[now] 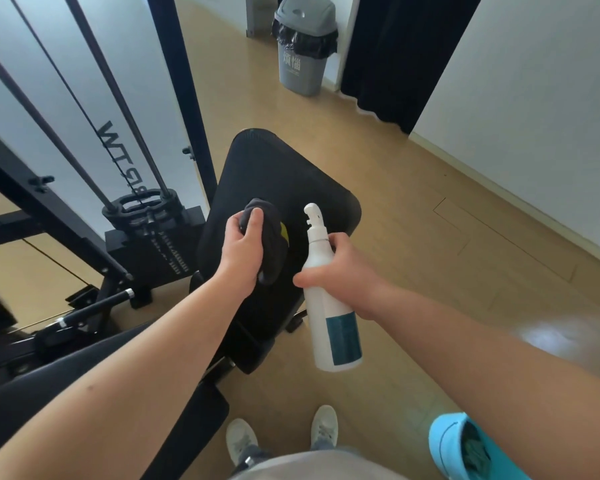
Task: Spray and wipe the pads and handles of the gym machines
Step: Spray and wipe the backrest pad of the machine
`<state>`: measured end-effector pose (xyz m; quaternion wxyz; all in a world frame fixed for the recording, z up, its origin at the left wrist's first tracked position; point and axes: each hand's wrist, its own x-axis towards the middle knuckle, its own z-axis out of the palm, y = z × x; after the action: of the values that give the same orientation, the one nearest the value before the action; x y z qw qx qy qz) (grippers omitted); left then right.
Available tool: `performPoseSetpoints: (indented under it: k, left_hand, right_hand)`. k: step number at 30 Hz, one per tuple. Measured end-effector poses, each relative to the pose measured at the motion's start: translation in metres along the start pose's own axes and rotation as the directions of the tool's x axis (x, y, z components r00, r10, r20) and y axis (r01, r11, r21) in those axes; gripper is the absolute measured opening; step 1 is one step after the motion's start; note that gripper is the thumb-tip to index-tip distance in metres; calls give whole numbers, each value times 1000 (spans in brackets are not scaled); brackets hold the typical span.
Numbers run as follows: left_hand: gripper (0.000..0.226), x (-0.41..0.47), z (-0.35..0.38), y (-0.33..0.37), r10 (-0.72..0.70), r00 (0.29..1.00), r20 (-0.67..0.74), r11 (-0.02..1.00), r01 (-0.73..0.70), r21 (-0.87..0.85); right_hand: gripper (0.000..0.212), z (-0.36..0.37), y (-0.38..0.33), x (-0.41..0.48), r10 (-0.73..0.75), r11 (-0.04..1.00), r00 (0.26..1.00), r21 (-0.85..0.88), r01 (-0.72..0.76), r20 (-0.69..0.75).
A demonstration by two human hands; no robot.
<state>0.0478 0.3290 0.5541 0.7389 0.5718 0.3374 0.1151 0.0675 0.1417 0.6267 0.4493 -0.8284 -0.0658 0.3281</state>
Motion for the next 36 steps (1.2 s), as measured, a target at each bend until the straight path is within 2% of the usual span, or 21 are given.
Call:
performPoseSetpoints:
  k: [2,4,9,12,14,19,23,25,28,31,33,36]
  left_hand:
    - [42,0,-7,-4,-16,999,-38,1000,16,-5]
    - [50,0,-16,-7,-46,996,-76,999,45,-17]
    - [53,4,-44,-12,-80,982,-170,997,75,-38]
    - [53,7,-58,-12,-90,976,-196,996,88,-18]
    - [52,10,-68,-14,-98,974,-202,995,97,-14]
    - [48,15,-86,-13,-93,979,-183,995,98,22]
    - [49,16,-95,-9,-79,982,-171,993,92,71]
    - [50,17,-97,-5,-63,987,-150,990,80,115]
    - [43,14,-94,0,35,994,-106,971,-9,240]
    - [27,2,-86,5,178,984,-15,894,-155,421]
    - [24,-3,-79,7,225,972,60,859,-227,460]
    - [22,-12,-64,11,256,959,125,838,-285,465]
  right_hand:
    - [85,9,-3,5,2,1000,998,0,-2,64]
    - [88,24,-7,12,-26,998,994,-48,31,103]
    - [80,60,-25,40,-35,994,995,-101,45,95]
    - [91,78,-41,62,-42,996,995,-80,50,96]
    - [101,88,-53,77,-74,994,993,-80,81,88]
    - [79,100,-79,103,-124,988,992,-94,125,17]
    - [103,105,-81,107,-100,992,995,-71,102,24]
    - [98,104,-79,102,-125,989,992,-80,127,27]
    - [79,101,-72,91,-150,983,989,-113,147,-16]
    - [83,95,-62,75,-120,991,993,-65,118,-20]
    - [85,89,-52,60,-131,991,991,-35,130,-34]
    - [73,76,-37,38,-154,985,984,-87,147,-92]
